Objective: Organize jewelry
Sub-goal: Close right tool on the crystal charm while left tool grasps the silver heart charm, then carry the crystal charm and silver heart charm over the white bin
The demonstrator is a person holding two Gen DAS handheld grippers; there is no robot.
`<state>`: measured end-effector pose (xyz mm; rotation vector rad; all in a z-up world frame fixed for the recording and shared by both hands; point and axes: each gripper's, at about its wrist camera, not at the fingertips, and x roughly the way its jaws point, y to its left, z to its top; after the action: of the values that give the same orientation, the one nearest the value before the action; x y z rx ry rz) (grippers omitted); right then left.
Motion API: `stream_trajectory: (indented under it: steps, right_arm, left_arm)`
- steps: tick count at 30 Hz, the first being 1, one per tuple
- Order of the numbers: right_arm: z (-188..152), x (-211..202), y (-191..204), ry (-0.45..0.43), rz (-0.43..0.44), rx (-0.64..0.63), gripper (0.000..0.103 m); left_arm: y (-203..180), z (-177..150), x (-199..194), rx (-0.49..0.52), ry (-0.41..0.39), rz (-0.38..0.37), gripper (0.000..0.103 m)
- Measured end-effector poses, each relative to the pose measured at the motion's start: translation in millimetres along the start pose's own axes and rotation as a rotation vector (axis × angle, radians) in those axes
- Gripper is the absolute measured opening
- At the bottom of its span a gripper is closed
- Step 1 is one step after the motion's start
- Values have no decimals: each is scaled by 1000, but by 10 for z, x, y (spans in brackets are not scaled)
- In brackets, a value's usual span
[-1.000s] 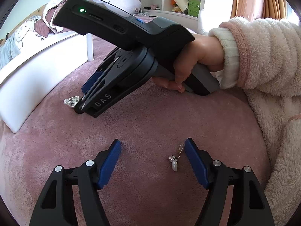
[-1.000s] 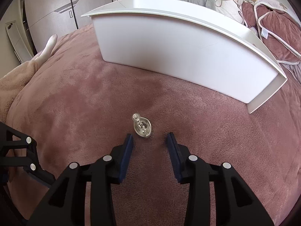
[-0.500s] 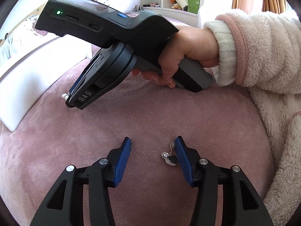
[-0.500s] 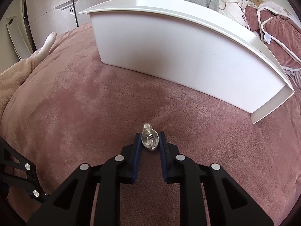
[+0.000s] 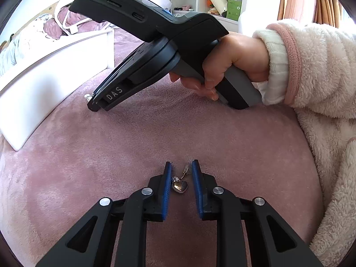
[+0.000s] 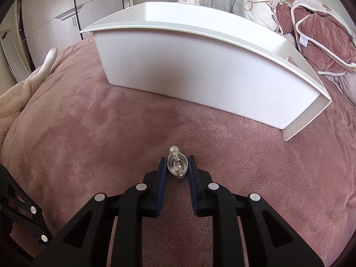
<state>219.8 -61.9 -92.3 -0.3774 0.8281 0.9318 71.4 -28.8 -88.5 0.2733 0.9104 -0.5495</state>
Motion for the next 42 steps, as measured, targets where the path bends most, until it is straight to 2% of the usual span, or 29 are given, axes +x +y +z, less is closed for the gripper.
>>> stream_trajectory:
  steps: [8,19,28,37,42]
  right_arm:
    - [33,-159,-83,-33,-5,24,19]
    - [197,-536,-262,-81,-48,21,19]
    - [449,-996,-527,-159,-97,25,19]
    - [842,-1450,-726,-254,-130,21,19]
    - [1125,-1609,-815,-295,-132,15,19]
  left_arm:
    - [-154,71,-102,12,-5,76,23]
    - [217,116,-379,-32,-43,234,23]
    - [501,515,-756,-42,-130,371,23]
    - [953,1106,-1035,-47,-216,507,23]
    - [1245,1454,-1134,-65,-234,576,23]
